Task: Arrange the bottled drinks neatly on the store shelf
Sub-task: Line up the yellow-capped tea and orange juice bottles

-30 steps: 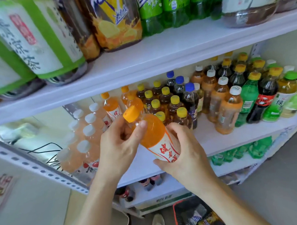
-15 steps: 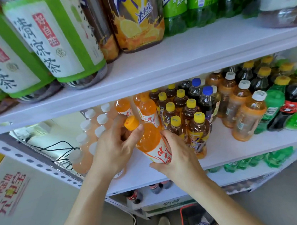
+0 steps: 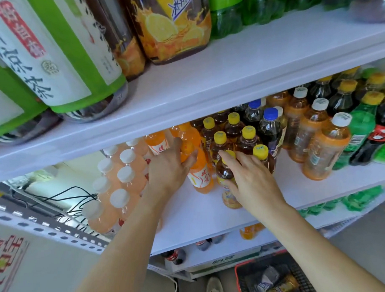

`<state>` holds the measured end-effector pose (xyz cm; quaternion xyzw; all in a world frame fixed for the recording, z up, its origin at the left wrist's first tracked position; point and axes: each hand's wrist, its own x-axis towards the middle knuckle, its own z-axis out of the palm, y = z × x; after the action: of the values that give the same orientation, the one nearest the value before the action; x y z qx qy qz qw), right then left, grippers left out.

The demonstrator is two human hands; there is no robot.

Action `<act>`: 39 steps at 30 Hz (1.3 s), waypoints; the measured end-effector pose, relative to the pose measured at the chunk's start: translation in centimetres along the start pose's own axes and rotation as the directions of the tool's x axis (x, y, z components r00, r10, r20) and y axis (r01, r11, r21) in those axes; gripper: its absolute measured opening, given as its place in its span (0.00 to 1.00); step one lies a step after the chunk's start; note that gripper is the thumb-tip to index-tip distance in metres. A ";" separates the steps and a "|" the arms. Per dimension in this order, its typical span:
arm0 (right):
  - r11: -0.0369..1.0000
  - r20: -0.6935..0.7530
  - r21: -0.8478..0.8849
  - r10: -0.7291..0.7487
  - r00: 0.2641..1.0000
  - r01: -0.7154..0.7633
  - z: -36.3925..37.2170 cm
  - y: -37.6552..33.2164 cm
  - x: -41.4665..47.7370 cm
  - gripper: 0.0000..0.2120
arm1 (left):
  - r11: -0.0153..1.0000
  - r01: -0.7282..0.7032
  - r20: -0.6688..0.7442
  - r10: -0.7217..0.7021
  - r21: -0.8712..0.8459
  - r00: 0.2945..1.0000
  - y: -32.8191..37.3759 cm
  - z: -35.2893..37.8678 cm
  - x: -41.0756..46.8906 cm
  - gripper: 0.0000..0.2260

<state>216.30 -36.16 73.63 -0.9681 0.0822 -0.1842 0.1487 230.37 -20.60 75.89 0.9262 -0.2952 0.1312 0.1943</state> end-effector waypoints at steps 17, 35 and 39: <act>0.986 -0.227 -0.145 0.047 0.973 -0.081 1.1 -0.4 0.0 0.33 | 0.931 0.254 -0.023 -0.270 -0.261 0.963 -2.3 0.2 3.3 0.23; 0.994 -0.285 -0.045 0.079 0.955 -0.096 1.2 -0.2 -1.9 0.29 | 0.979 0.202 -0.091 -0.204 -0.027 0.975 -4.9 -0.5 2.6 0.09; 0.978 -0.353 0.163 0.183 0.917 -0.132 0.4 0.0 -3.6 0.28 | 0.993 0.109 -0.270 -0.118 -0.047 0.956 -2.3 -3.3 -3.0 0.08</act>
<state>213.17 -35.27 72.13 -0.8946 0.1736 -0.3540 0.2105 228.96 -16.00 77.11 0.9117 -0.2140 0.2411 0.2547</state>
